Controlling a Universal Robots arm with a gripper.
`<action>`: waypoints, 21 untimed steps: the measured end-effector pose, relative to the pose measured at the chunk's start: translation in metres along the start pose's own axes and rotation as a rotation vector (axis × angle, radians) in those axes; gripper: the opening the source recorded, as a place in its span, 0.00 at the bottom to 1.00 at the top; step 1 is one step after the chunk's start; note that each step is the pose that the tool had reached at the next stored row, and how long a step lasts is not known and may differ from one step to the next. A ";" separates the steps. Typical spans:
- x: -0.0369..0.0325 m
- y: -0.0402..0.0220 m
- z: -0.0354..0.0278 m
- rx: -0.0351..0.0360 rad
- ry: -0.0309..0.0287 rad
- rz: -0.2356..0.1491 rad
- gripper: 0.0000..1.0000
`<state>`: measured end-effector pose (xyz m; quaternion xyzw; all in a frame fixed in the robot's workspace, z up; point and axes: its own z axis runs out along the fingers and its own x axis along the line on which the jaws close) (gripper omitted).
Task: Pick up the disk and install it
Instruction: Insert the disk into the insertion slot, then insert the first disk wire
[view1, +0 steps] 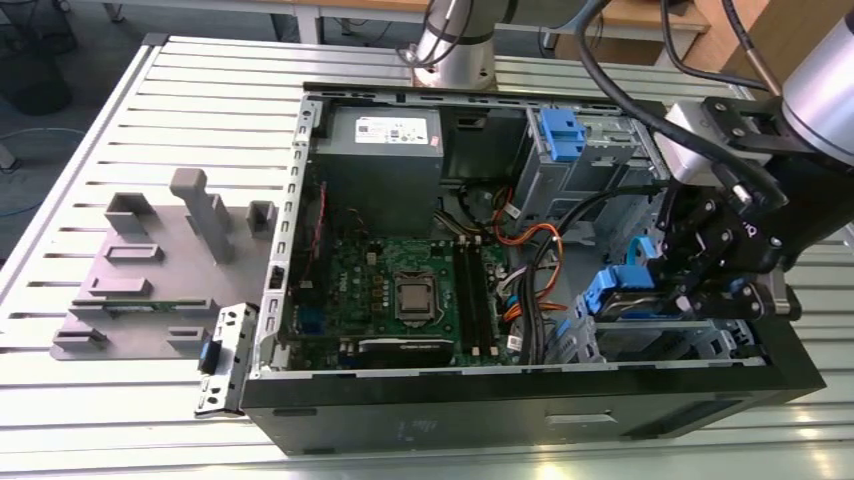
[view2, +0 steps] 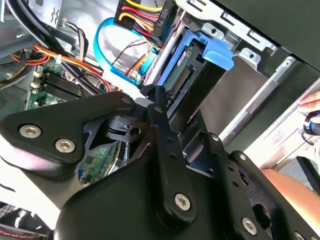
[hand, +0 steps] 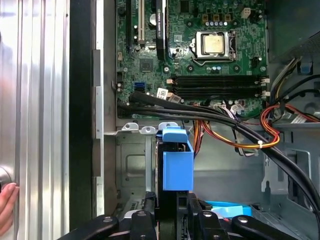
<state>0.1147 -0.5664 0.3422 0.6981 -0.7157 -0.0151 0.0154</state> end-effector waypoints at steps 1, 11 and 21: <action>0.0000 0.0000 0.0010 0.0000 0.0000 0.000 0.35; 0.0000 0.0000 0.0014 0.0000 -0.0007 0.000 0.42; 0.0000 0.0000 0.0016 -0.0001 -0.0041 0.000 0.48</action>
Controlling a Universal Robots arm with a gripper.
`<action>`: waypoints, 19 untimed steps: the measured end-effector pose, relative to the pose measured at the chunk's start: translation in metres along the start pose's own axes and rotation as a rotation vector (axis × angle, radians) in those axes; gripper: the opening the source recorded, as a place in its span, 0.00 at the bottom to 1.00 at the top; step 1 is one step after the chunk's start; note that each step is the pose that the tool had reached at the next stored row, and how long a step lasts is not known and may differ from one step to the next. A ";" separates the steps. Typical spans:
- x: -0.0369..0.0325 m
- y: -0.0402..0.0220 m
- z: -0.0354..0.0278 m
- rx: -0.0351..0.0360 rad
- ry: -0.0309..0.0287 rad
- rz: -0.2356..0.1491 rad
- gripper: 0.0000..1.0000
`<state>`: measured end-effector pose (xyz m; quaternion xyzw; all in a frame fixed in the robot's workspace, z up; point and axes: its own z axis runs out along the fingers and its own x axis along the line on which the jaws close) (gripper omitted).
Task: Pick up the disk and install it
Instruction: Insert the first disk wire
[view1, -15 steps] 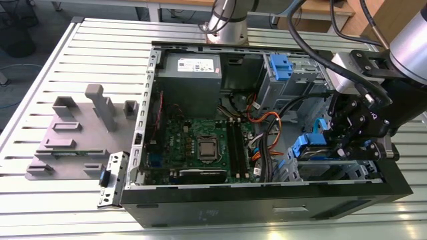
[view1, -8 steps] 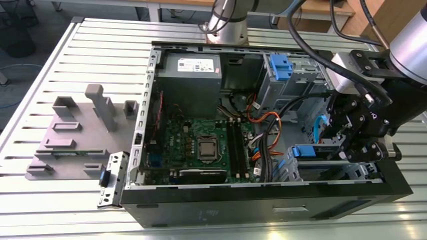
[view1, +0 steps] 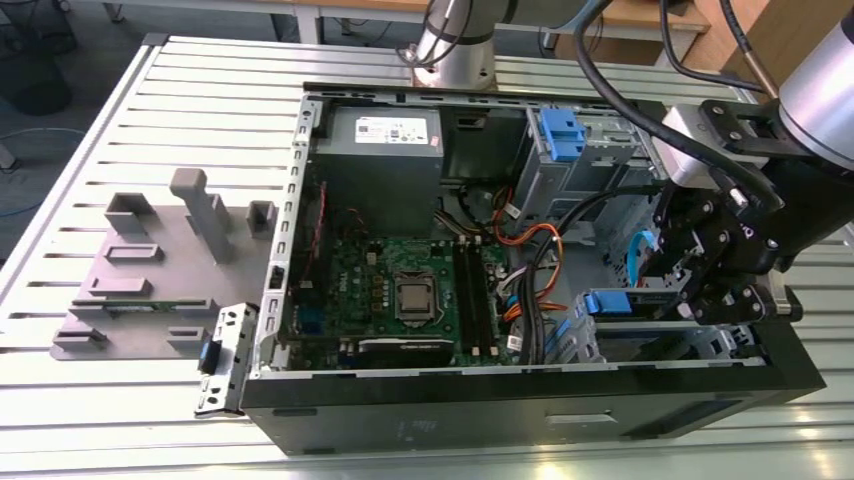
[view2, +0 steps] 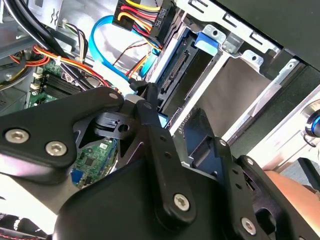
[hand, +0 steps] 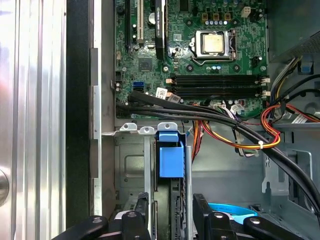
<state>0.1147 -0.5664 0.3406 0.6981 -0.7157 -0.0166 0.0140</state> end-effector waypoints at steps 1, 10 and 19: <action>0.0000 0.0000 0.0000 0.0000 0.0000 0.000 0.48; 0.0001 0.0000 -0.0009 0.0000 -0.0004 0.000 0.48; 0.0000 0.0007 -0.0158 -0.0001 -0.0005 0.000 0.48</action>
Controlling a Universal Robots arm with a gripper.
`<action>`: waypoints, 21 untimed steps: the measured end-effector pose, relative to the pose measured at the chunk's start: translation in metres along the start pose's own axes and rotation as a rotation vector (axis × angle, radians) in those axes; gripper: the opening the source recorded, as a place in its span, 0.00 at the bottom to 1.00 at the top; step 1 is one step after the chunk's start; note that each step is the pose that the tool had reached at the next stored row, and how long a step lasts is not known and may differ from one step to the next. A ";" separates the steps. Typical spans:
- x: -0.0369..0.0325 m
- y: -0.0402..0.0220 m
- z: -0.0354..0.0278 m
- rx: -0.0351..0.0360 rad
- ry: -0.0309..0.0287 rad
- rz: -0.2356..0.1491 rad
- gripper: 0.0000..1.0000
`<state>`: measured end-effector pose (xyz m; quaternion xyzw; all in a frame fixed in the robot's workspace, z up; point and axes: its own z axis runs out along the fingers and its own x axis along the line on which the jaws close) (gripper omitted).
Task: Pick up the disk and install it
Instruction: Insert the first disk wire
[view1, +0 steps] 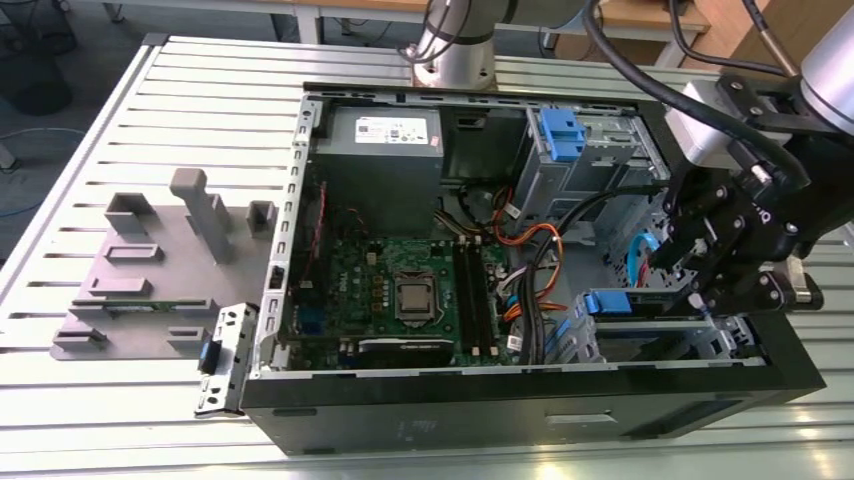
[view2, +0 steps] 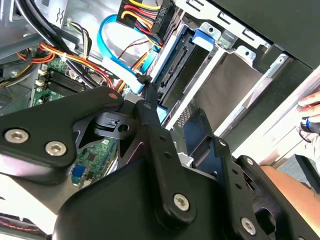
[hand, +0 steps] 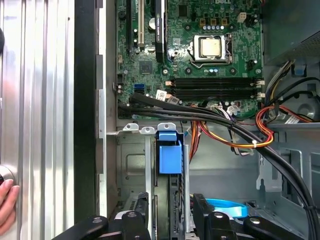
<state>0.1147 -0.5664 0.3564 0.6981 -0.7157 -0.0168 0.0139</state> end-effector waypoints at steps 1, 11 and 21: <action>0.0000 0.0000 -0.0009 0.0000 0.0000 0.000 0.48; -0.0002 0.0001 -0.0031 0.0000 -0.0023 0.000 0.48; -0.0021 0.0005 -0.0105 -0.0002 -0.0096 0.000 0.48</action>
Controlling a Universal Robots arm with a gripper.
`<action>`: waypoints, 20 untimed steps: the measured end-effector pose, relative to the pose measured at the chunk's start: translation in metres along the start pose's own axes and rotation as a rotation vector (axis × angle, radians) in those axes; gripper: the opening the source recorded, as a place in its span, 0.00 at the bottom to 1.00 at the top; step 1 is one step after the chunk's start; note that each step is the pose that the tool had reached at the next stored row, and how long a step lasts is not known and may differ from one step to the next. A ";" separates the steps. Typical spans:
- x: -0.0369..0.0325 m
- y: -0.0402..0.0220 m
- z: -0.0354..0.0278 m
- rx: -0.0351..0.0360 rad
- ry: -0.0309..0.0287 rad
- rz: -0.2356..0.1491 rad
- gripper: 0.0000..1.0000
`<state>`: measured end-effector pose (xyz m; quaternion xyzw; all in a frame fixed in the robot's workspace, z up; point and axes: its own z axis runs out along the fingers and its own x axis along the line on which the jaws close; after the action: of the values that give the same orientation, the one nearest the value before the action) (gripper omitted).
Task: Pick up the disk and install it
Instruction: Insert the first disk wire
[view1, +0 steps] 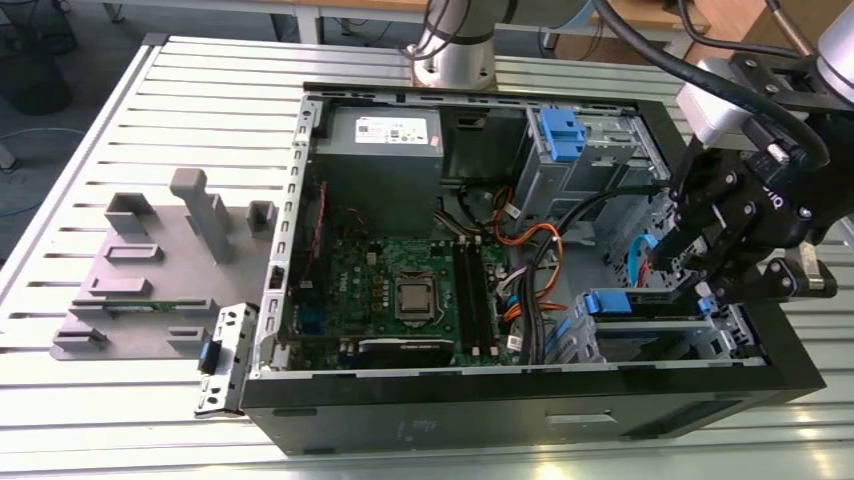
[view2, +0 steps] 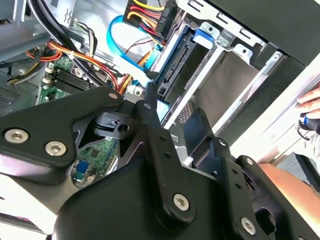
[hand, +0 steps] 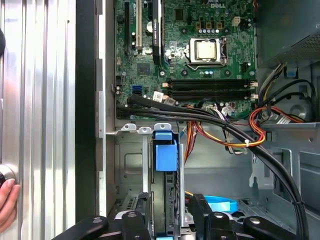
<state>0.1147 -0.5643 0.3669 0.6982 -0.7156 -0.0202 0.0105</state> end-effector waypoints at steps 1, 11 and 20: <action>-0.0012 0.0000 0.0004 0.0000 -0.0003 0.000 0.48; -0.0090 -0.0013 0.0060 -0.0001 -0.0014 0.000 0.48; -0.0091 -0.0039 0.0132 0.0000 -0.0024 0.000 0.48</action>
<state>0.1183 -0.5552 0.3537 0.6982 -0.7156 -0.0211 0.0096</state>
